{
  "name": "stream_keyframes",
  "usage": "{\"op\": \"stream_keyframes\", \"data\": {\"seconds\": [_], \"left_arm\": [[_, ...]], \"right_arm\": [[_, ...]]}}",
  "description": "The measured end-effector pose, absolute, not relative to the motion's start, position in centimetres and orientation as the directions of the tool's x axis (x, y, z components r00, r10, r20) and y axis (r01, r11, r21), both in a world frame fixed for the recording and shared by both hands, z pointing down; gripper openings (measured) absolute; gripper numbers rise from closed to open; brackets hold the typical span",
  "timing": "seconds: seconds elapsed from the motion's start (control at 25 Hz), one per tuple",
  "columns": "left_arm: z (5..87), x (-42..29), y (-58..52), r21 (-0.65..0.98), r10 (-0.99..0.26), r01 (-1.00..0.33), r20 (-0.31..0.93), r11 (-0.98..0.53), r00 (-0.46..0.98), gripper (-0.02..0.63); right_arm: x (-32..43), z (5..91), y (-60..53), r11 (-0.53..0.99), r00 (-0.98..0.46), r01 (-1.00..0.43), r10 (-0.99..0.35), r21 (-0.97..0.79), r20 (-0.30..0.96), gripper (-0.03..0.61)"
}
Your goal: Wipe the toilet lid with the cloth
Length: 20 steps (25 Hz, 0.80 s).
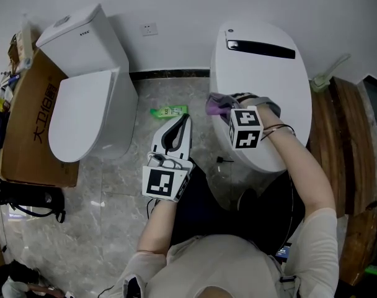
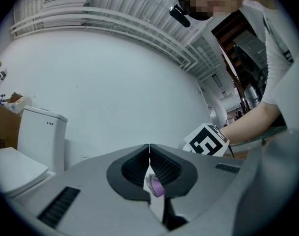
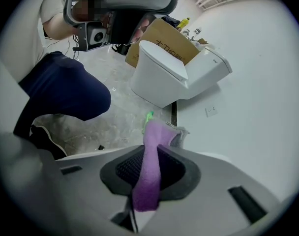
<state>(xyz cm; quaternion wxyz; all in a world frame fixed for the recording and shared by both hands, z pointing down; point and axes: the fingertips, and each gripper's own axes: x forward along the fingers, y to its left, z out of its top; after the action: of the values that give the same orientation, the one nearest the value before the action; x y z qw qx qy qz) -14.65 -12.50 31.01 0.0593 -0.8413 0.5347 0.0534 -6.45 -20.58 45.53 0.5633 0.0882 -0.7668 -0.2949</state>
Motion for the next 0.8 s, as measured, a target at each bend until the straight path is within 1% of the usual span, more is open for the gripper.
{"op": "stream_keyframes", "data": {"seconds": [0.36,0.68,0.8], "left_arm": [[31.2,-14.8,-12.3,-0.041,-0.892,-0.905,-0.156,-0.424,0.425,0.015],[31.5,-14.6,-12.3,-0.042,-0.893,-0.904,-0.145,-0.425,0.426,0.015],[31.5,-14.5,-12.3,-0.044,-0.893,-0.904,-0.143,-0.425,0.427,0.015]], "right_arm": [[-6.6,45.8,-19.2,0.821,-0.37,0.204,-0.439,0.532,0.819,0.081],[-6.6,45.7,-19.2,0.796,-0.401,0.198,-0.467,0.572,0.788,0.081],[-6.7,45.1,-19.3,0.791,-0.43,0.165,-0.48,0.589,0.765,0.081]]}}
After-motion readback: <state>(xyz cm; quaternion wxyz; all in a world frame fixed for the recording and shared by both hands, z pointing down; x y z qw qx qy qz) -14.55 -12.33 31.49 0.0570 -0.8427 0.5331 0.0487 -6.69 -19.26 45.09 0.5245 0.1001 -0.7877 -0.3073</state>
